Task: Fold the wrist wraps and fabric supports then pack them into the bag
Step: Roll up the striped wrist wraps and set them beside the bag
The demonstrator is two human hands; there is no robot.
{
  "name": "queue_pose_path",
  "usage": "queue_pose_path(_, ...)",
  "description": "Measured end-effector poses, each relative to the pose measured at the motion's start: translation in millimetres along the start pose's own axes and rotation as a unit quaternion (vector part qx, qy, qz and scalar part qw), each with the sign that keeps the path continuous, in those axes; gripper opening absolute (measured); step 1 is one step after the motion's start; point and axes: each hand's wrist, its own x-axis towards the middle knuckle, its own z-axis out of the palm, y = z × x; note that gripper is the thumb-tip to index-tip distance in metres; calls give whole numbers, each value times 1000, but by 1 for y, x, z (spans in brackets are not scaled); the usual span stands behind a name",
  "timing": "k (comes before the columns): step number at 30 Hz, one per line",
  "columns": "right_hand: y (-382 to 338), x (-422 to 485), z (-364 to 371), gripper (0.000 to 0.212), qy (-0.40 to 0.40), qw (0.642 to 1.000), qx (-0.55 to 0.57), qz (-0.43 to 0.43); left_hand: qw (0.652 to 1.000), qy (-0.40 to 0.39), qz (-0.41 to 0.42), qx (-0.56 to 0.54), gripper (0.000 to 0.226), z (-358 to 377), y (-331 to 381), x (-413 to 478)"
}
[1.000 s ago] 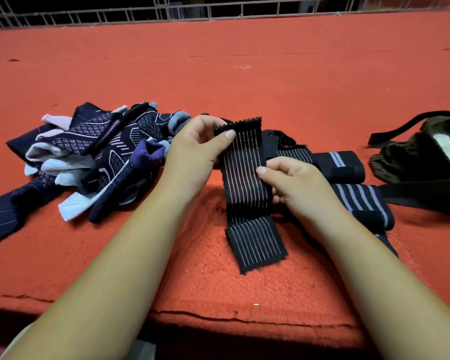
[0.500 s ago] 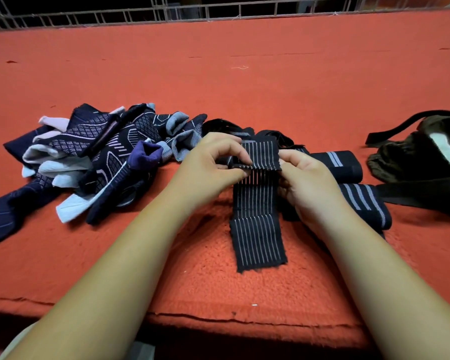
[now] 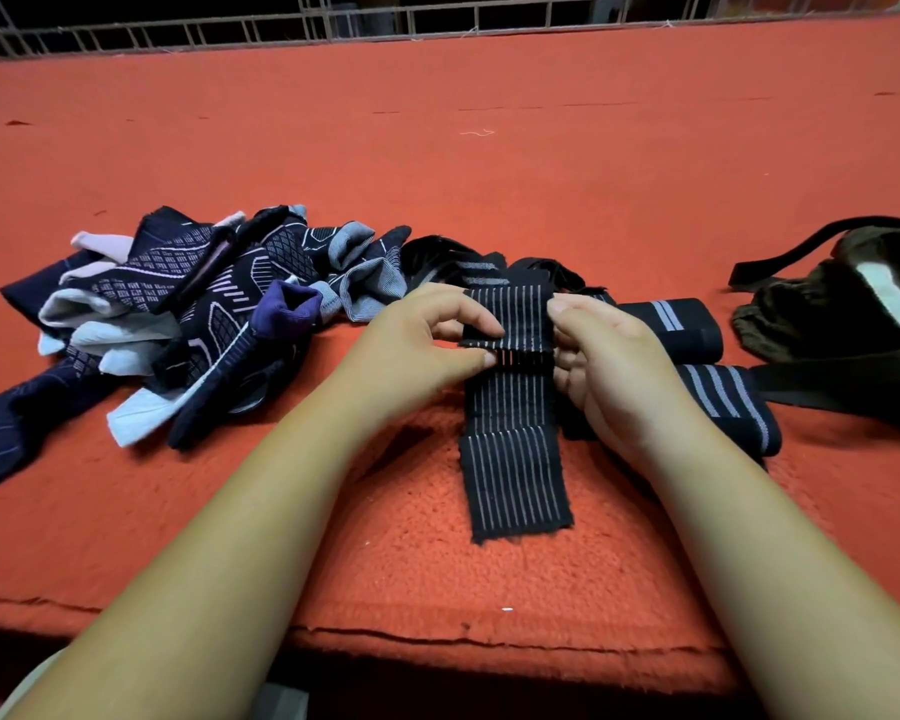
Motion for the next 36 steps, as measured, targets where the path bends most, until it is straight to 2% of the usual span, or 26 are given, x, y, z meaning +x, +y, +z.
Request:
queue_pose_path(2, 0, -2, -2, 26, -25, 1000, -5, -7, 1000, -4, -9, -13, 25, -1, 0, -1)
queue_pose_path(4, 1, -3, -3, 38, -41, 999, -30, -19, 999, -7, -30, -38, 23, -2, 0, -2)
queue_pose_path(7, 1, -4, -3, 42, -32, 997, -61, -42, 992, 0, -57, -116, 21, -1, 1, -3)
queue_pose_path(12, -2, -6, -3, 41, -27, 994, -89, -56, 982, 60, -59, -167, 26, 6, 1, 1)
queue_pose_path(16, 0, -6, -2, 38, -37, 994, -95, -45, 978, 74, -59, -186, 28, 11, 1, 2)
queue_pose_path(23, 4, -6, -3, 36, -60, 987, -141, -37, 959, 116, -110, -234, 24, 15, 1, 5)
queue_pose_path(32, 6, -2, -8, 24, -65, 985, -149, -53, 932, 89, -157, -313, 16, 14, 7, 3)
queue_pose_path(36, 6, -2, -8, 22, -69, 988, -133, -49, 929, 79, -149, -330, 13, 13, 8, 2)
